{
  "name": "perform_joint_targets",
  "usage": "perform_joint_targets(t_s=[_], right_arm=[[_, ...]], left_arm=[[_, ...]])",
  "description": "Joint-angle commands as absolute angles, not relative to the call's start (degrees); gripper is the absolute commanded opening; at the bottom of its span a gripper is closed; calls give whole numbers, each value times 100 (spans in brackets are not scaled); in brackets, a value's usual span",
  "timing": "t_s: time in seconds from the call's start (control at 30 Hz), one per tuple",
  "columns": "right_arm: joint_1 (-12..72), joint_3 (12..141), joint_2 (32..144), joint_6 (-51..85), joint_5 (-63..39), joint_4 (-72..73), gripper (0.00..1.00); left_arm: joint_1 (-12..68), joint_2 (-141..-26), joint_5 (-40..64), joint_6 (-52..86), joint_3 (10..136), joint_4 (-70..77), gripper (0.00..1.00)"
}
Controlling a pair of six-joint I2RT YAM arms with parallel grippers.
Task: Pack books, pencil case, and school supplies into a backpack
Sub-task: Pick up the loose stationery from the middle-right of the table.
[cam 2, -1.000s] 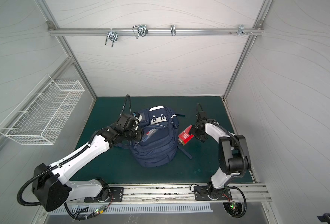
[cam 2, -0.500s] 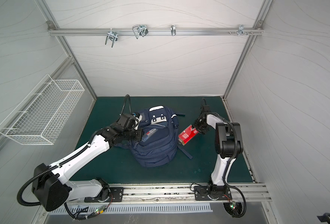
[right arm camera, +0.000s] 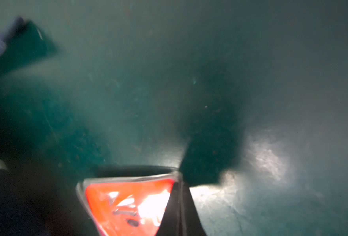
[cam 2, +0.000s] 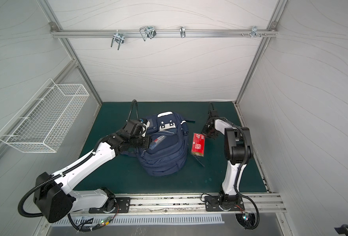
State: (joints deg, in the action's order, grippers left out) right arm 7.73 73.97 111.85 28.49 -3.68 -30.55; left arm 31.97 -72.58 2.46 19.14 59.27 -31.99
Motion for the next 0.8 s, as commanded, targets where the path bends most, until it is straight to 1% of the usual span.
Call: perform_joint_targets(t_s=[0.0, 0.03, 0.07, 0.13, 0.17, 0.2, 0.23, 0.3, 0.37, 0.47, 0.53, 0.57, 0.63, 0.7, 0.77], right_arm=[[973, 7333, 11250, 2696, -341, -3420, 0], [1044, 7380, 11182, 2646, -244, -3510, 1], [1113, 7432, 11114, 2598, -113, -3609, 9], [1335, 7477, 10872, 2544, 356, -3936, 41], [1441, 7406, 10702, 2540, 579, -4015, 52], [1590, 7297, 10486, 2560, 800, -4095, 66], [1714, 7166, 10292, 2605, 949, -4202, 74], [1967, 6878, 9866, 2733, 1065, -4298, 74], [2240, 6542, 9537, 2861, 1040, -4305, 68], [2585, 6133, 9271, 3181, 1073, -4409, 61], [2731, 5828, 9108, 3355, 1060, -4307, 51], [2773, 5725, 9088, 3381, 1046, -4246, 47], [2812, 5625, 9157, 3388, 994, -4186, 44], [2829, 5635, 9234, 3351, 1005, -4211, 39], [2867, 5606, 9224, 3263, 910, -4100, 38]], left_arm=[[3146, -7123, 281, 2039, 6158, -2875, 0], [3140, -7114, 264, 2039, 6150, -2865, 0], [3146, -7119, 255, 2046, 6144, -2862, 0], [3131, -7149, 294, 2042, 6183, -2878, 0], [3129, -7148, 291, 2034, 6194, -2898, 0], [3133, -7121, 205, 1997, 6204, -2940, 0], [3127, -7065, -11, 1993, 6213, -2997, 0], [3017, -6916, -526, 2149, 6183, -3096, 0], [2697, -6732, -861, 2441, 6079, -3096, 0], [2081, -6573, -691, 2764, 5906, -2978, 0], [1900, -6526, -501, 2812, 5848, -2822, 0], [1890, -6558, -585, 2772, 5889, -2881, 0], [1823, -6673, -1020, 2754, 6069, -3252, 0], [1581, -6609, -1405, 2710, 6143, -3442, 0], [1432, -6389, -1252, 2667, 6036, -3180, 0]])
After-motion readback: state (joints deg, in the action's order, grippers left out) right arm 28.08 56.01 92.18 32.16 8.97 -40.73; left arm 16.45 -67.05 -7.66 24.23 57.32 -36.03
